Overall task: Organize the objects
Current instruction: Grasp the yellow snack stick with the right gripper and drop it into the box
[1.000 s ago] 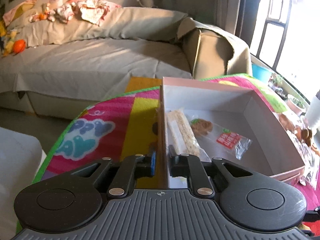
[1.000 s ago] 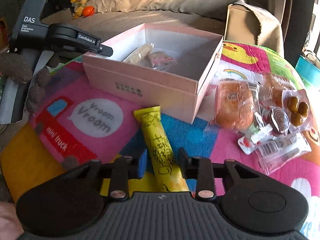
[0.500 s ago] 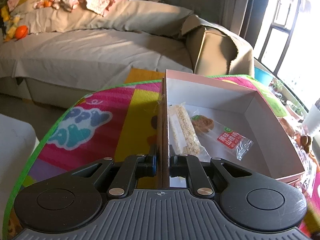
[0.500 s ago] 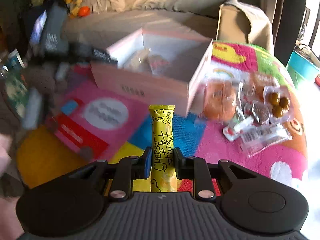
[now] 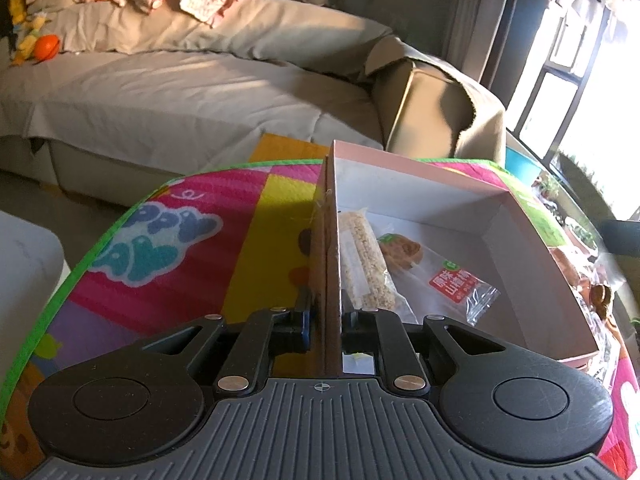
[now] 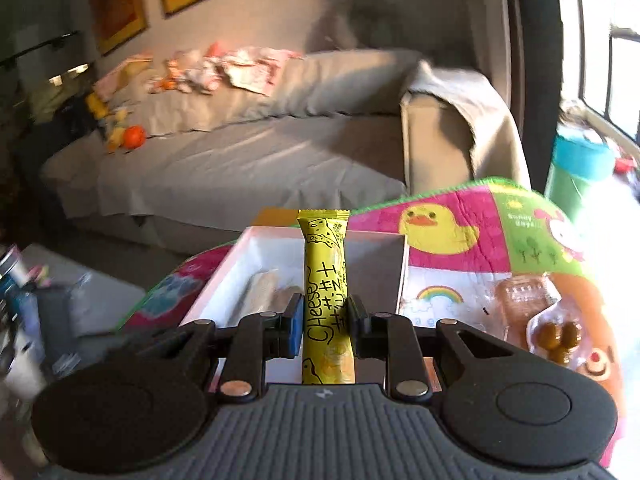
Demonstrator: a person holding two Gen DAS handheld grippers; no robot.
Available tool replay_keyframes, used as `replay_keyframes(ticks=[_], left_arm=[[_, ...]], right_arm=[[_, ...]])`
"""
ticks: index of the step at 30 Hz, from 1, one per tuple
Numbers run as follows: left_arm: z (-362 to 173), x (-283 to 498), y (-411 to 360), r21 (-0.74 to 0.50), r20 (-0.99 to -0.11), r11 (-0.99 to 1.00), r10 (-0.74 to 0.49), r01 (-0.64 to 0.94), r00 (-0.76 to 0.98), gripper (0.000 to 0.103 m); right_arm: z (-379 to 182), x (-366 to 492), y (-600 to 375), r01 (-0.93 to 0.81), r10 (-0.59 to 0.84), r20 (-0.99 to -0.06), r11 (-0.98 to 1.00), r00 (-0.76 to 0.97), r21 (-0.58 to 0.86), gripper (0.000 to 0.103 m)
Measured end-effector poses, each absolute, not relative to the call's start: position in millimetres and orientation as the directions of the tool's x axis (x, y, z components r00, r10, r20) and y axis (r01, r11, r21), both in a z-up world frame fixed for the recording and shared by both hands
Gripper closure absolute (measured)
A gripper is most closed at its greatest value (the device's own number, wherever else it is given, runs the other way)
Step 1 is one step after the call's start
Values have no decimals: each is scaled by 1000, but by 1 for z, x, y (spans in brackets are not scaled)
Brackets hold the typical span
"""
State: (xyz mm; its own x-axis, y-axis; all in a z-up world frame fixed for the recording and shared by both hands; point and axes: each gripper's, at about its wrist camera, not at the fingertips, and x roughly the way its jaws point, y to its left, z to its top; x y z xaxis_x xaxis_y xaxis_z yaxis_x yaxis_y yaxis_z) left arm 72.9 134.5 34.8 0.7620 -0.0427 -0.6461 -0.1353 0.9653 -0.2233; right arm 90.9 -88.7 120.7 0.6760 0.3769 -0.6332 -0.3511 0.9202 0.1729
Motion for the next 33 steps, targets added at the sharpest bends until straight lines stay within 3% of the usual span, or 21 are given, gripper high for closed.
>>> replay_keyframes(ticks=[6, 14, 20, 24, 29, 33], left_arm=[[34, 72, 135, -222, -644, 966, -44, -131, 763, 88], [33, 72, 135, -224, -644, 965, -39, -139, 764, 88], [34, 73, 132, -225, -646, 963, -33, -149, 762, 88], [34, 73, 131, -224, -648, 963, -31, -151, 761, 88], [35, 74, 126, -218, -650, 964, -28, -151, 759, 88], [34, 76, 125, -206, -652, 968, -27, -143, 757, 88]], right_arm=[[92, 117, -81, -277, 296, -656, 951, 694, 137, 80], [100, 100, -114, -237, 233, -606, 969, 760, 74, 79], [89, 81, -151, -181, 193, -629, 980, 753, 85, 67], [69, 56, -163, -202, 246, -671, 969, 700, 144, 61], [49, 23, -146, -322, 300, -672, 942, 678, 95, 61], [48, 28, -145, -307, 285, -664, 948, 691, 88, 61]])
